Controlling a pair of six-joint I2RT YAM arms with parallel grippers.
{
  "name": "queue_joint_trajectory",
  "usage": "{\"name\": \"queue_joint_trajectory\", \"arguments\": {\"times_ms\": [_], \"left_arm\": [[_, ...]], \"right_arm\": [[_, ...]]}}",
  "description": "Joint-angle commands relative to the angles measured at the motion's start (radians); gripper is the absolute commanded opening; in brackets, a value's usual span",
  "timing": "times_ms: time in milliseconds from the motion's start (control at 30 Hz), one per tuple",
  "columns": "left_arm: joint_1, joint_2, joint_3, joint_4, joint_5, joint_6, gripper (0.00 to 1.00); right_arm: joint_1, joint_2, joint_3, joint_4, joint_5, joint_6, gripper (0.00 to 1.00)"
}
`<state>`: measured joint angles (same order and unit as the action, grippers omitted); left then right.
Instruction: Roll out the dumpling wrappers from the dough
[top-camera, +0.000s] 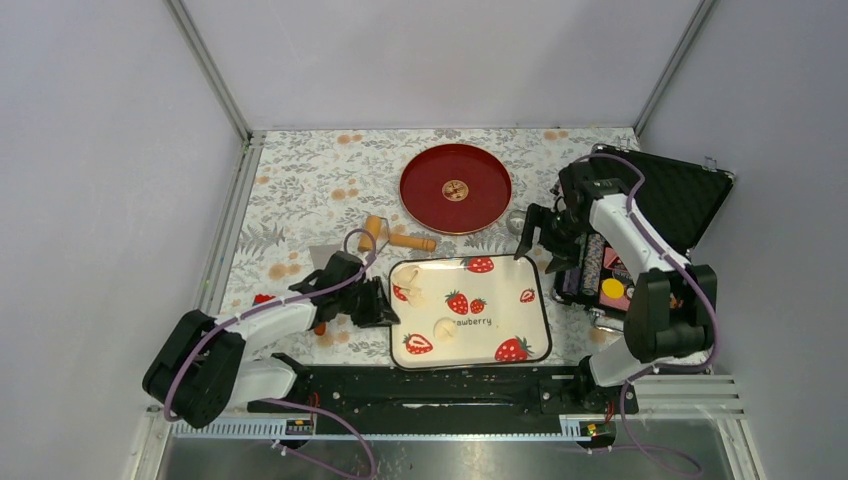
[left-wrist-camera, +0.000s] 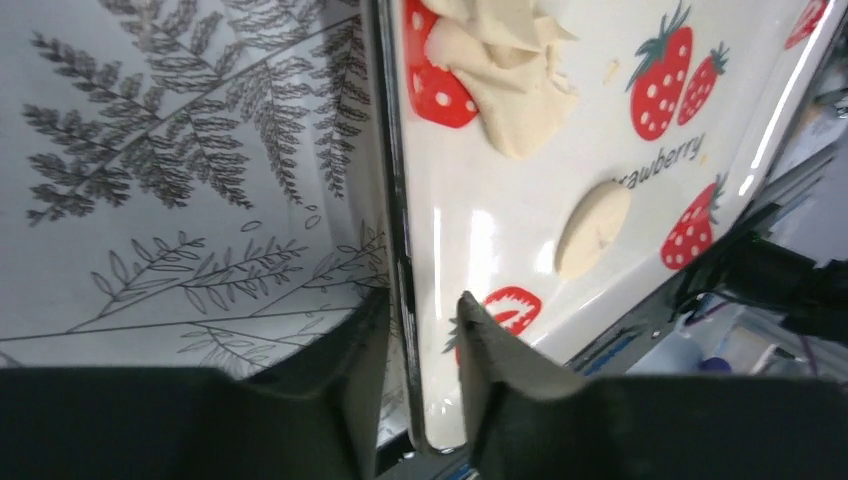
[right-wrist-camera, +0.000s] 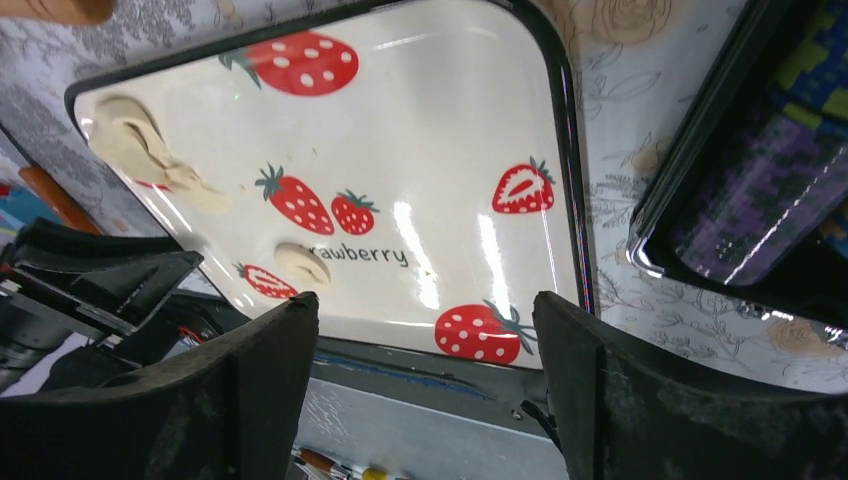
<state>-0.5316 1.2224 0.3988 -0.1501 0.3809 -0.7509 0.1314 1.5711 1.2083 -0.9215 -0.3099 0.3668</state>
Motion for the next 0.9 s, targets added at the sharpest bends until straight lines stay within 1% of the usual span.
{"name": "queue_joint_trajectory", "arguments": {"times_ms": [0, 33, 167, 267, 300, 333, 467, 533, 600, 700, 800, 867], "left_arm": [[-0.005, -0.060, 0.043, -0.053, -0.025, 0.023, 0.46], [-0.005, -0.094, 0.048, -0.062, -0.034, 0.010, 0.54], [0.000, -0.254, 0.082, -0.127, -0.107, -0.042, 0.73], [0.010, -0.336, 0.127, -0.219, -0.175, -0.041, 0.81], [0.014, -0.354, 0.145, -0.283, -0.210, -0.037, 0.82], [0.016, -0.372, 0.166, -0.318, -0.255, -0.032, 0.83], [0.019, -0.402, 0.263, -0.586, -0.486, -0.034, 0.86], [0.018, -0.387, 0.318, -0.730, -0.634, -0.084, 0.88], [0.019, -0.345, 0.360, -0.828, -0.766, -0.110, 0.89], [0.027, -0.259, 0.389, -0.861, -0.815, -0.096, 0.89], [0.045, -0.126, 0.410, -0.860, -0.831, -0.061, 0.90], [0.058, -0.042, 0.421, -0.849, -0.837, -0.042, 0.92]], "right_arm": [[0.007, -0.117, -0.051, 0.012, -0.031, 0.010, 0.88], [0.007, -0.136, -0.062, 0.013, -0.033, 0.011, 0.90], [0.007, -0.199, -0.103, 0.012, -0.052, 0.008, 0.95], [0.007, -0.242, -0.144, 0.016, -0.060, 0.008, 0.97], [0.007, -0.257, -0.159, 0.015, -0.063, 0.007, 0.97], [0.007, -0.269, -0.175, 0.017, -0.069, 0.008, 0.97], [0.007, -0.329, -0.242, 0.034, -0.104, 0.021, 0.98], [0.007, -0.355, -0.274, 0.047, -0.124, 0.027, 0.99], [0.007, -0.369, -0.298, 0.055, -0.147, 0.027, 0.99], [0.007, -0.377, -0.315, 0.057, -0.170, 0.025, 1.00], [0.007, -0.378, -0.325, 0.059, -0.181, 0.021, 0.99], [0.007, -0.381, -0.333, 0.065, -0.194, 0.022, 1.00]]}}
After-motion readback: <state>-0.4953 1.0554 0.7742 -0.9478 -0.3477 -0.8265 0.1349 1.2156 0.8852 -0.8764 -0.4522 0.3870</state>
